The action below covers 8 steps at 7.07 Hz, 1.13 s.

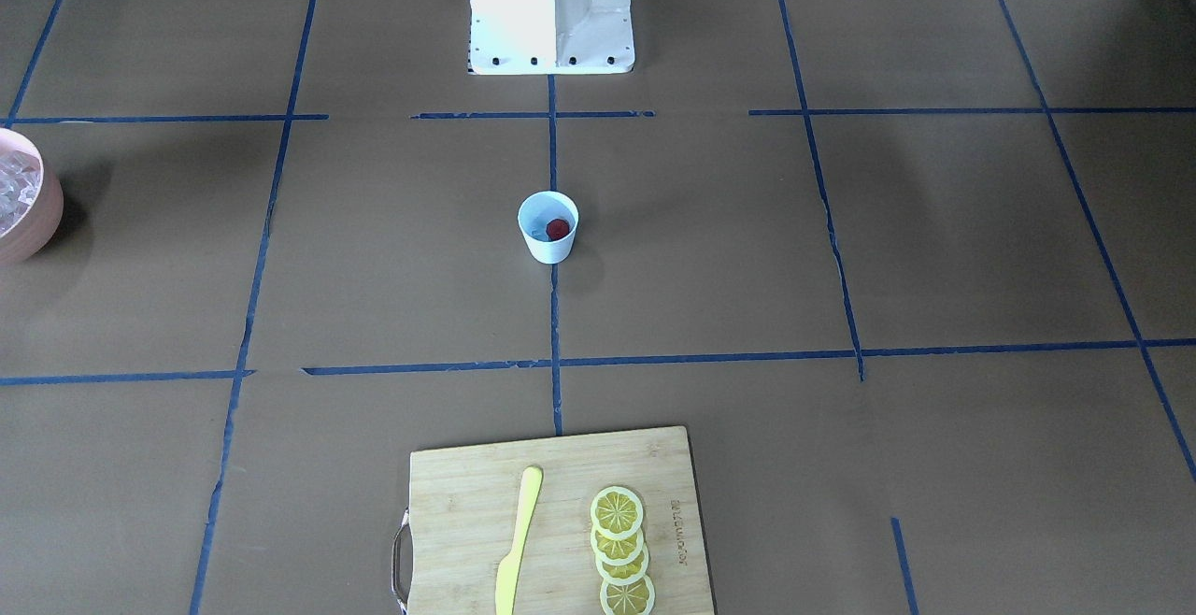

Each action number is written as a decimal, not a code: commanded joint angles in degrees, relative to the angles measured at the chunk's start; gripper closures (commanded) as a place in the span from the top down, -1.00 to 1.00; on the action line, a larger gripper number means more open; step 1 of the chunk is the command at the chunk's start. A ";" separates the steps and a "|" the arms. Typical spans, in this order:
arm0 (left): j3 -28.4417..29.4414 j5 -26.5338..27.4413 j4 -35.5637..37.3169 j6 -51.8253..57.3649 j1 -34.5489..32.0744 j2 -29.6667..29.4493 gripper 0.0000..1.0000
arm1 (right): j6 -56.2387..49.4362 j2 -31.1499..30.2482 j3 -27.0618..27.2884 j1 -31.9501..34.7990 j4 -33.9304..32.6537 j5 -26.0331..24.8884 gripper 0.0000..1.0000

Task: Put ice and strawberries in cup

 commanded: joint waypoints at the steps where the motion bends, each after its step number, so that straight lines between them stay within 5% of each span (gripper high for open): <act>1: 0.25 -0.02 -0.81 -0.42 1.57 0.28 1.00 | 0.07 0.60 1.34 -0.83 -0.76 -0.43 0.98; 8: 2.44 -6.00 -3.01 -1.57 2.28 0.28 1.00 | 0.51 -1.50 3.71 -3.03 -0.94 0.27 0.99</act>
